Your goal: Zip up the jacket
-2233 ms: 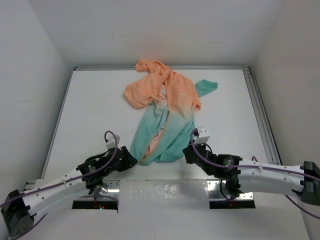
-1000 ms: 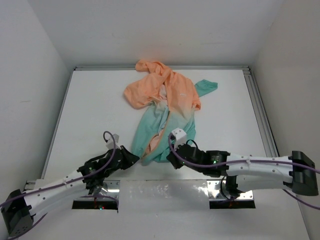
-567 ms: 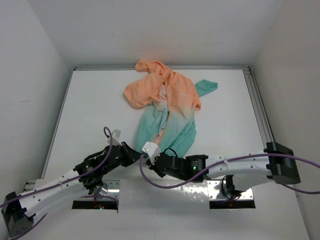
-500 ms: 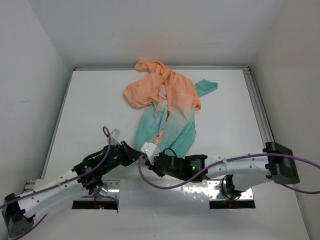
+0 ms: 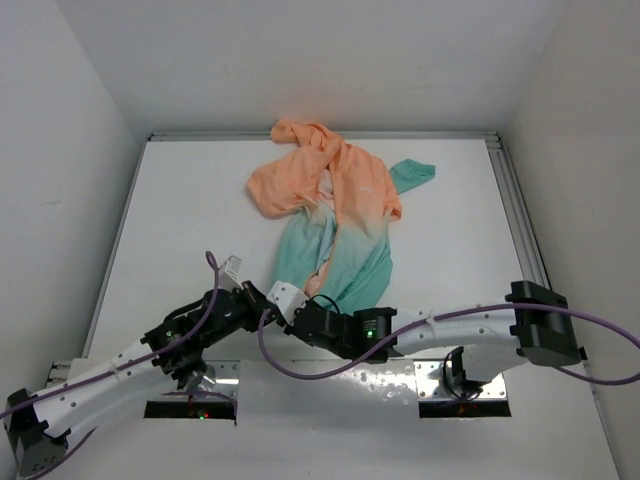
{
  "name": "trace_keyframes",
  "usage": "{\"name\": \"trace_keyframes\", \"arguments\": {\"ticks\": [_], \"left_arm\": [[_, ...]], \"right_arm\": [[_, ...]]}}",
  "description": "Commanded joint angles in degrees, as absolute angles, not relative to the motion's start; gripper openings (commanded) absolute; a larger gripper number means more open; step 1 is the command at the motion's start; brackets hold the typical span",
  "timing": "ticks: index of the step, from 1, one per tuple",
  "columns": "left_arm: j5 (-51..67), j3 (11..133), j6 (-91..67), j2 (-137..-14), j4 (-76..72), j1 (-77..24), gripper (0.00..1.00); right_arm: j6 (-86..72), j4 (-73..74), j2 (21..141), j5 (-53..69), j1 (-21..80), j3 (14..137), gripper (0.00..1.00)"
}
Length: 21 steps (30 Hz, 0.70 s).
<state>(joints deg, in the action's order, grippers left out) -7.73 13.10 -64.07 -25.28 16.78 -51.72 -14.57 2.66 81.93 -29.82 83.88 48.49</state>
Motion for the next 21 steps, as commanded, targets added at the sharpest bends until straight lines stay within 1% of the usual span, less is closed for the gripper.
{"name": "trace_keyframes", "arguments": {"ticks": [1,13,21], "left_arm": [[-6.9,15.6,-63.1,-24.3,15.1,-52.2,0.0],[-7.2,16.4,-62.4,-24.3,15.2,-52.2,0.0],[-7.1,16.3,-62.6,-24.3,14.9,-52.2,0.0]], "right_arm": [[-13.2,2.8,83.9,-33.2,83.9,52.9,0.28],[-14.0,4.7,87.4,-37.9,84.3,54.1,0.29],[-13.9,3.3,88.8,-40.4,84.9,54.0,0.3]]}}
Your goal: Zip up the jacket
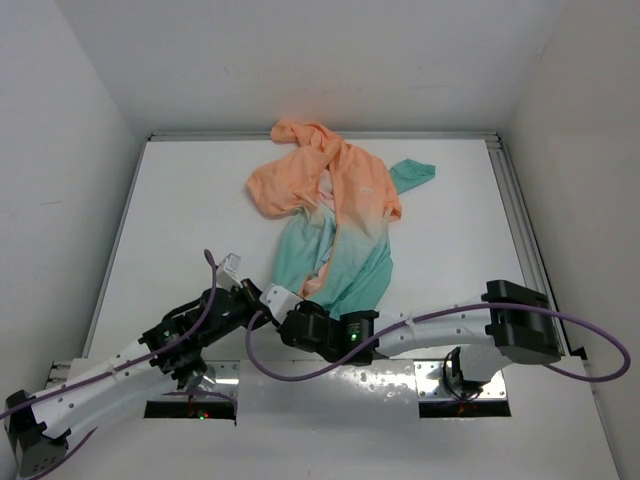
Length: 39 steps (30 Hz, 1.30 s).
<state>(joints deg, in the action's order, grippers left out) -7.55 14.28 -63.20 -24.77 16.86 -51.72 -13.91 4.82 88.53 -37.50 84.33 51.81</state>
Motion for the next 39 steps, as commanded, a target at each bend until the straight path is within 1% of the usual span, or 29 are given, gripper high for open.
{"name": "trace_keyframes", "arguments": {"ticks": [1,4,6,7,8,9,11,21,29,39], "left_arm": [[-7.1,16.4,-62.5,-24.4,15.1,-52.2,0.0],[-7.1,15.9,-62.6,-24.4,15.1,-52.2,0.0],[-6.7,15.6,-62.8,-24.3,14.8,-52.2,0.0],[-6.7,15.6,-62.8,-24.4,15.0,-52.2,0.0],[-6.7,15.6,-62.6,-24.5,15.3,-52.2,0.0],[-6.8,15.2,-62.8,-24.3,15.4,-52.2,0.0],[-6.6,14.6,-63.1,-23.7,14.9,-52.2,0.0],[-6.2,14.8,-62.5,-22.8,16.8,-52.2,0.0],[-4.9,14.1,-61.5,-20.4,19.4,-52.2,0.0],[-3.8,16.2,-59.0,-19.3,22.3,-52.2,0.0]], "right_arm": [[-13.6,3.0,88.9,-40.8,84.9,54.0,0.3],[-14.2,1.7,88.9,-42.9,85.2,53.6,0.28],[-14.4,0.3,88.4,-43.4,85.2,52.7,0.24],[-14.4,-1.6,88.3,-43.7,85.3,52.5,0.21],[-14.5,-1.8,88.2,-43.9,85.2,52.4,0.14],[-14.8,-1.9,87.8,-43.8,85.2,52.4,0.12],[-15.2,-2.4,87.4,-43.9,85.2,51.8,0.0],[-16.2,-3.1,86.6,-45.2,85.3,51.3,0.0],[-16.0,-3.8,83.6,-47.5,85.2,48.9,0.0],[-17.5,-4.0,84.8,-45.5,84.2,49.0,0.0]]}}
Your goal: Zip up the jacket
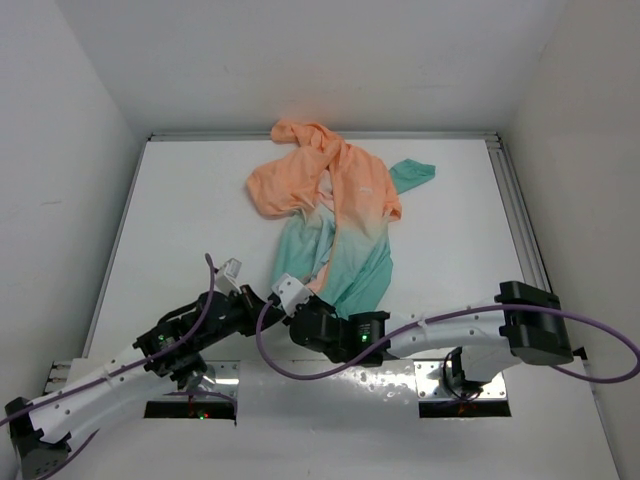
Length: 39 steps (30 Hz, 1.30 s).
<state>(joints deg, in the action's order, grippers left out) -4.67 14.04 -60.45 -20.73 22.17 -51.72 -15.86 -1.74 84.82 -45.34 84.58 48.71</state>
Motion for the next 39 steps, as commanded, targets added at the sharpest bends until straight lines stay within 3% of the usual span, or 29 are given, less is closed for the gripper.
{"name": "trace_keyframes", "arguments": {"ticks": [1,6,7,8,12,18,25,39], "left_arm": [[-3.8,16.3,-59.0,-18.8,22.2,-52.2,0.0],[-4.3,16.1,-59.2,-17.8,23.1,-52.2,0.0],[-3.7,15.7,-59.3,-17.4,22.6,-52.2,0.0],[-3.5,15.5,-59.4,-17.1,22.2,-52.2,0.0],[-3.2,14.6,-59.1,-16.1,21.5,-52.2,0.0],[-2.2,14.4,-58.4,-16.2,20.6,-52.2,0.0],[-1.1,14.1,-58.4,-16.8,18.8,-52.2,0.0],[-0.3,14.1,-58.3,-14.7,17.9,-52.2,0.0]], "right_arm": [[-18.0,-3.8,84.6,-45.2,84.2,48.9,0.0],[-21.7,-1.8,80.6,-40.0,84.2,47.9,0.0],[-24.1,-2.1,79.1,-37.6,84.2,46.8,0.05],[-25.5,-4.7,77.3,-35.5,84.0,45.2,0.17],[-34.6,-12.7,68.6,-16.0,76.0,34.9,0.36],[-40.3,-20.6,62.3,-3.0,67.2,28.7,0.48],[-40.3,-22.7,66.0,3.3,65.2,30.3,0.48],[-39.7,-22.4,71.5,3.7,63.0,32.9,0.47]]}}
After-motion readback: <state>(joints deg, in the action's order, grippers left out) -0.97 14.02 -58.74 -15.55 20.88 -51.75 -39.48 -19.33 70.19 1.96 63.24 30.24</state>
